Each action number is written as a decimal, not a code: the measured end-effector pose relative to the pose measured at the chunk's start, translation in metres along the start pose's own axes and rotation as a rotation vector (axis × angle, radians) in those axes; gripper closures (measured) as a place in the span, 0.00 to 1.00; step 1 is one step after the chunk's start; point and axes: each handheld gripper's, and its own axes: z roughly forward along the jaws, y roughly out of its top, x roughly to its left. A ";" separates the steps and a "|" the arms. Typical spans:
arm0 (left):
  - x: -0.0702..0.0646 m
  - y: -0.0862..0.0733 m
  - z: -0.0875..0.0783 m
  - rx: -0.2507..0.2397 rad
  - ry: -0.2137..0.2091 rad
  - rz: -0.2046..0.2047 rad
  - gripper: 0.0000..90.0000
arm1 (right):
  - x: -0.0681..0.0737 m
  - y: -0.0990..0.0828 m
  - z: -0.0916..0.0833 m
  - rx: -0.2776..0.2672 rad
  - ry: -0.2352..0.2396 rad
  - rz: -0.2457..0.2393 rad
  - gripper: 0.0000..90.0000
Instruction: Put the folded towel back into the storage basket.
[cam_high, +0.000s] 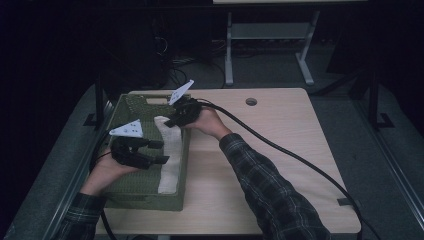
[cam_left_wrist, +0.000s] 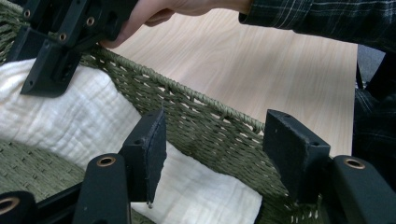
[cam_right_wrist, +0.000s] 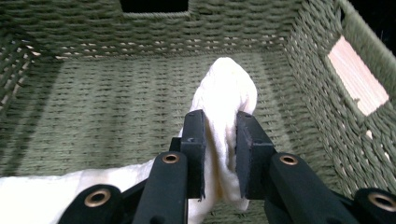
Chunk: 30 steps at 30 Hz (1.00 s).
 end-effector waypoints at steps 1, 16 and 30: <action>0.000 0.000 0.001 -0.002 -0.002 0.001 0.44 | -0.002 -0.001 0.001 0.003 0.002 0.000 0.83; 0.000 0.007 0.010 -0.020 0.005 -0.028 0.38 | -0.016 0.000 -0.014 -0.017 -0.070 0.052 0.57; -0.010 0.036 0.032 -0.018 0.022 -0.022 0.35 | -0.015 -0.008 -0.051 -0.015 -0.040 0.063 0.51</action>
